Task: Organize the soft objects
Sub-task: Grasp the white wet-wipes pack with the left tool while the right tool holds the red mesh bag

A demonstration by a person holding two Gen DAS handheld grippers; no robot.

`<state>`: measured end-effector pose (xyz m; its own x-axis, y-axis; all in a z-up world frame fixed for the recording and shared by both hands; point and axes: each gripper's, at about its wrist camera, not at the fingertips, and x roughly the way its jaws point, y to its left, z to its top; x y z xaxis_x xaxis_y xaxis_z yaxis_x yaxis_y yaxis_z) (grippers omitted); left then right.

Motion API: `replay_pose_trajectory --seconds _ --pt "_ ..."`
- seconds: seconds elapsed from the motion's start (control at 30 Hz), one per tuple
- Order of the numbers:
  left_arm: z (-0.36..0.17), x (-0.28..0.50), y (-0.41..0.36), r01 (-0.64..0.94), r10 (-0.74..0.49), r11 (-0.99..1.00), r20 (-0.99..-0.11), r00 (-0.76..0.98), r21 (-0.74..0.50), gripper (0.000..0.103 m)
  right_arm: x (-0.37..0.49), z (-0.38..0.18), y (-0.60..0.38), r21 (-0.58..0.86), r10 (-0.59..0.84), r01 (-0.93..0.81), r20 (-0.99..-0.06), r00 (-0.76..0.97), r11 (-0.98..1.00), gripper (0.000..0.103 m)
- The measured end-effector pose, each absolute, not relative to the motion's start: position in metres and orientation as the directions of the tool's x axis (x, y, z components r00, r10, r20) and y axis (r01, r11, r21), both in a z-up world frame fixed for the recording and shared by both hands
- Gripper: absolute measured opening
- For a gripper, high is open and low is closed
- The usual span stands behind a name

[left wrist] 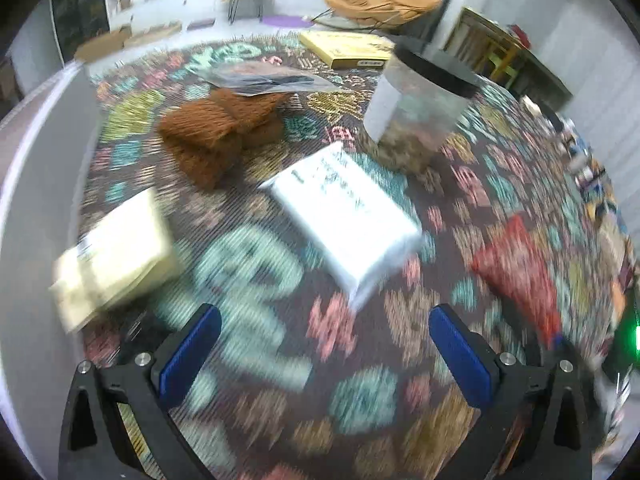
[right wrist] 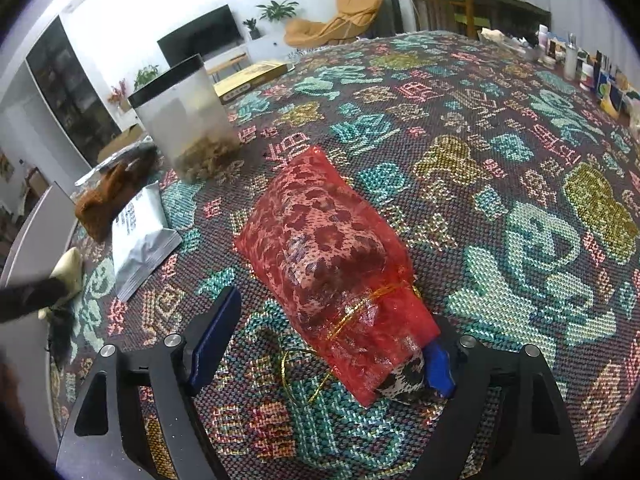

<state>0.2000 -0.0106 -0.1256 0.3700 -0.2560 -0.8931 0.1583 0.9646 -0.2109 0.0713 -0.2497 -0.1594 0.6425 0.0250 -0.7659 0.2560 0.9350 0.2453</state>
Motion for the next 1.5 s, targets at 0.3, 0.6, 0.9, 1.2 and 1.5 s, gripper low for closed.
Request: replay_pose_trajectory --seconds 0.3,0.6,0.9,1.2,1.5 --pt "-0.177 0.283 -0.073 0.089 -0.023 0.996 -0.926 0.376 0.012 0.103 0.072 -0.160 -0.253 0.278 0.048 0.252 -0.754 0.655 0.927 0.085" --pt "-0.174 0.250 -0.058 0.214 -0.120 0.977 -0.883 0.454 -0.022 0.078 0.073 -0.161 -0.256 0.299 0.060 0.253 -0.746 0.663 0.920 0.085" --pt "-0.176 0.139 -0.054 0.437 -0.211 0.899 -0.893 0.398 -0.018 0.097 0.073 -0.161 -0.255 0.291 0.054 0.255 -0.748 0.661 0.922 0.086" --pt "-0.182 0.119 -0.051 0.364 -0.217 0.931 -0.826 0.520 -0.016 0.103 0.074 -0.162 -0.248 0.240 0.024 0.250 -0.764 0.645 0.938 0.086" --pt "-0.181 0.117 -0.048 0.361 -0.217 0.933 -0.823 0.525 -0.015 0.103 0.080 -0.165 -0.231 0.115 -0.049 0.231 -0.796 0.603 0.966 0.091"
